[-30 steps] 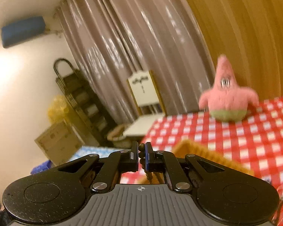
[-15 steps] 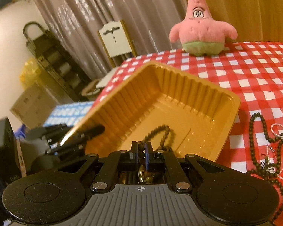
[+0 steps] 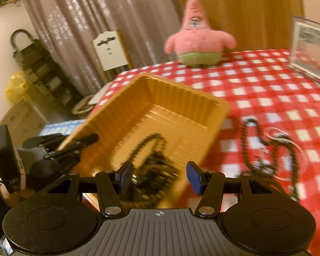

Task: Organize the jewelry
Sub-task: 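Lower the dark bead strand into the tray and open the right gripper, then grasp another dark wooden bead strand beside the pearls with the right gripper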

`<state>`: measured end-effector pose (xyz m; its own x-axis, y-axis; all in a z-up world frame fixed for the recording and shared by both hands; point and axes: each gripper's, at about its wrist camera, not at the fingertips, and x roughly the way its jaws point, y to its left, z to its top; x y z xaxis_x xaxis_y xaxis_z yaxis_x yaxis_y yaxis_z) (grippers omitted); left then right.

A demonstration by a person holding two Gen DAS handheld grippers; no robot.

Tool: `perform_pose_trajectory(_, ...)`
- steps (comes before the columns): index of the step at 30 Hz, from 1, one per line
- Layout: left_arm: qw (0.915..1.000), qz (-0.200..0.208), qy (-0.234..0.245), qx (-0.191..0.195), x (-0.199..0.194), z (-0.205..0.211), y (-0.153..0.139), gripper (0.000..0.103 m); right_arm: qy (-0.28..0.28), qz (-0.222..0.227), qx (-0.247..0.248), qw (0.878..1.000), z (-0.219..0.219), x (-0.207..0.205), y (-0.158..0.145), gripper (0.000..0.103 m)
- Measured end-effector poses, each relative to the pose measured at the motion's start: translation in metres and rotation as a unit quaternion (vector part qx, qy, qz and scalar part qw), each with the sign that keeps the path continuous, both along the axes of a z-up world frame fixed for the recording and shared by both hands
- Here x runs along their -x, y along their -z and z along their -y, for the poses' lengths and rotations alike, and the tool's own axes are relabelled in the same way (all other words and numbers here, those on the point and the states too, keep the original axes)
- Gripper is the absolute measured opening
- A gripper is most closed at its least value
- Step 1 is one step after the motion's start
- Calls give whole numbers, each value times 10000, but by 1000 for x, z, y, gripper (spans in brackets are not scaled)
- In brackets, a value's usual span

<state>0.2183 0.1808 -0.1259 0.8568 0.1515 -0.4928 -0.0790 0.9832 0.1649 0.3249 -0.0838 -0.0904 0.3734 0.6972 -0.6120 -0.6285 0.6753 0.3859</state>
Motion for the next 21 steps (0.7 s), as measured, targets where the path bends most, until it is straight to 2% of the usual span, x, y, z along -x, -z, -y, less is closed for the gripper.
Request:
perform_pose_trajectory(6, 10000, 0, 5, -5, 0, 0, 0, 5, 676, -231, 243, 9971, 52, 2, 13, 56)
perform_pose_trajectory(14, 10000, -10, 4, -13, 1, 1, 1, 5, 1363, -226, 775, 9874, 107, -2, 27, 56)
perform_pose_trajectory(21, 10000, -9, 8, -14, 2, 1, 1, 5, 1679, -144, 974, 9809, 133, -8, 31, 56)
